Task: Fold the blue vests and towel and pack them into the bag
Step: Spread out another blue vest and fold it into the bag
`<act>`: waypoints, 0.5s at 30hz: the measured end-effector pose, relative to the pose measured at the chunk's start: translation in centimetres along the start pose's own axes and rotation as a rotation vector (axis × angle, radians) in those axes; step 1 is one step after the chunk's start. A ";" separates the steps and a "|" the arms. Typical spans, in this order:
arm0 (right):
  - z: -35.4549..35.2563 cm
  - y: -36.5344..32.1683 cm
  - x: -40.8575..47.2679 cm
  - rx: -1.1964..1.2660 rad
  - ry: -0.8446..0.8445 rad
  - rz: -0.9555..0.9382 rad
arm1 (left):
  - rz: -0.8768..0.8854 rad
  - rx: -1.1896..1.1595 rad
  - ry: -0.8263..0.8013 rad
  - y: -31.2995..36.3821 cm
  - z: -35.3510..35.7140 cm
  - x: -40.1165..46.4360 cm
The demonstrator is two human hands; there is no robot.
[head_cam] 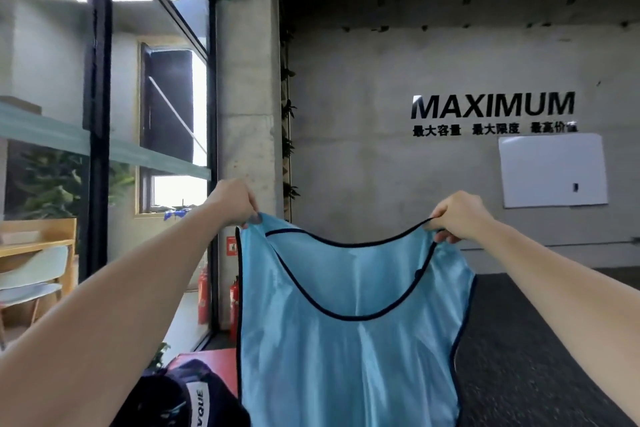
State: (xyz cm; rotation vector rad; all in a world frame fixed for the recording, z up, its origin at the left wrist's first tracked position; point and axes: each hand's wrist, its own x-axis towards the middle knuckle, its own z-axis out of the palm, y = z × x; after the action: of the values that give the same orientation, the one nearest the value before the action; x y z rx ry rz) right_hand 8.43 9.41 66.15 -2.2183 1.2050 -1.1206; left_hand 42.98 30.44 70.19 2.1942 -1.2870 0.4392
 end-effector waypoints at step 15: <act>19.1 12.6 14.3 -0.004 -0.241 0.042 | -0.163 0.014 -0.146 -7.2 21.6 13.2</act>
State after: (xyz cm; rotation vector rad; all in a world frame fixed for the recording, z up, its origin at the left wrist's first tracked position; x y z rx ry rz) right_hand 21.47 -10.33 53.12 -2.2435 1.1453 -0.8072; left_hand 55.76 10.92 57.97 2.3576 -1.1693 0.2283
